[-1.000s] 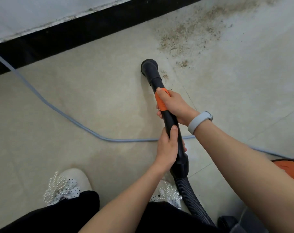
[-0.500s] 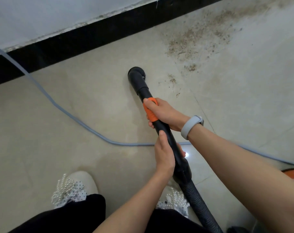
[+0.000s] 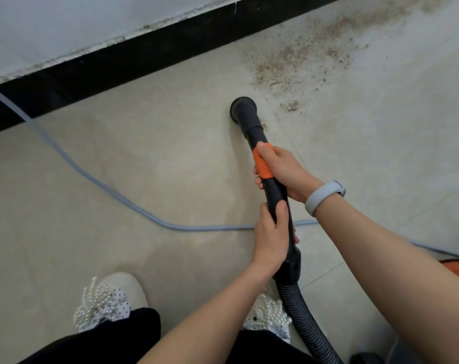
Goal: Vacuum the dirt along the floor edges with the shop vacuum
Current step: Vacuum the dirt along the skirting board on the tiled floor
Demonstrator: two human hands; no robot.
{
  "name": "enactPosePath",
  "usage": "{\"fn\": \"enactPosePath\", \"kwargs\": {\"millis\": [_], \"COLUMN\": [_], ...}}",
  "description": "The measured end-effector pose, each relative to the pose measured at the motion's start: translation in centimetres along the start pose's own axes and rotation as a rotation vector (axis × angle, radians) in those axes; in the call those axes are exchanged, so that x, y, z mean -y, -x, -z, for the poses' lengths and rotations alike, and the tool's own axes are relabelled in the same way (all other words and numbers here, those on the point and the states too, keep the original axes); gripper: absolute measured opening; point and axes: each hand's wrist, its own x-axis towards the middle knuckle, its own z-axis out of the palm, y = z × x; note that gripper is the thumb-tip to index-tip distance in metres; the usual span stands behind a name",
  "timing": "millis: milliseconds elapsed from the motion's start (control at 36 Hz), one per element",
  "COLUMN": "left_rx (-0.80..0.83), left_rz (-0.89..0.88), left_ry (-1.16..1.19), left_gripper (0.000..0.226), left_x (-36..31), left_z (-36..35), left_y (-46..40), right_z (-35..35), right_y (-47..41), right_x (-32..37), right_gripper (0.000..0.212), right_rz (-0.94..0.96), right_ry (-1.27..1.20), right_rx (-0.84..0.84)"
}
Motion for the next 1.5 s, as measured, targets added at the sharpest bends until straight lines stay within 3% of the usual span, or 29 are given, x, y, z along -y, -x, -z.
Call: {"fn": "enactPosePath", "kwargs": {"millis": [111,250,389,472,611,833,1139,1333,1417,1500], "left_rx": [-0.047,-0.175,-0.246,-0.183,0.078,0.35,0.225,0.369,0.439,0.469], "left_rz": [-0.028,-0.062,-0.06,-0.047,-0.006,0.089,0.031,0.088,0.133,0.224], "left_ry": [0.023,0.098,0.118,0.062,0.059,-0.005,0.071,-0.017,-0.033,-0.053], "left_gripper": [0.023,0.025,0.049,0.056,0.025,0.025,0.028,0.032,0.027,0.037], "left_x": [0.2,1.0,1.9,2.5,2.0,0.8,1.3,0.4,0.1,0.4], "left_z": [1.4,3.3,3.9,3.3,1.7,-0.9,0.8,-0.5,-1.0,-0.9], "left_y": [0.1,0.3,0.8,0.7,1.7,2.1,1.9,2.1,3.3,4.6], "right_z": [-2.0,-5.9,-7.7,-6.4,-2.6,2.6,-0.8,2.3,3.5,3.6], "right_y": [-0.3,-0.3,0.3,0.6,1.9,3.9,2.6,4.4,5.9,7.5], "right_x": [0.1,0.6,0.5,0.5,-0.8,-2.0,-1.0,-1.2,-1.9,-2.9], "right_gripper": [0.024,0.027,0.028,0.027,0.024,0.024,0.023,0.025,0.025,0.026], "right_rz": [0.024,0.043,-0.015,-0.04,-0.058,-0.011,-0.07,-0.096,-0.137,-0.181], "right_ry": [0.047,0.206,0.247,0.224,0.101,-0.007,0.073,-0.053,-0.085,-0.083], "right_rx": [0.036,0.212,0.318,0.275,0.088,-0.209,0.033,-0.171,-0.2,-0.184]}}
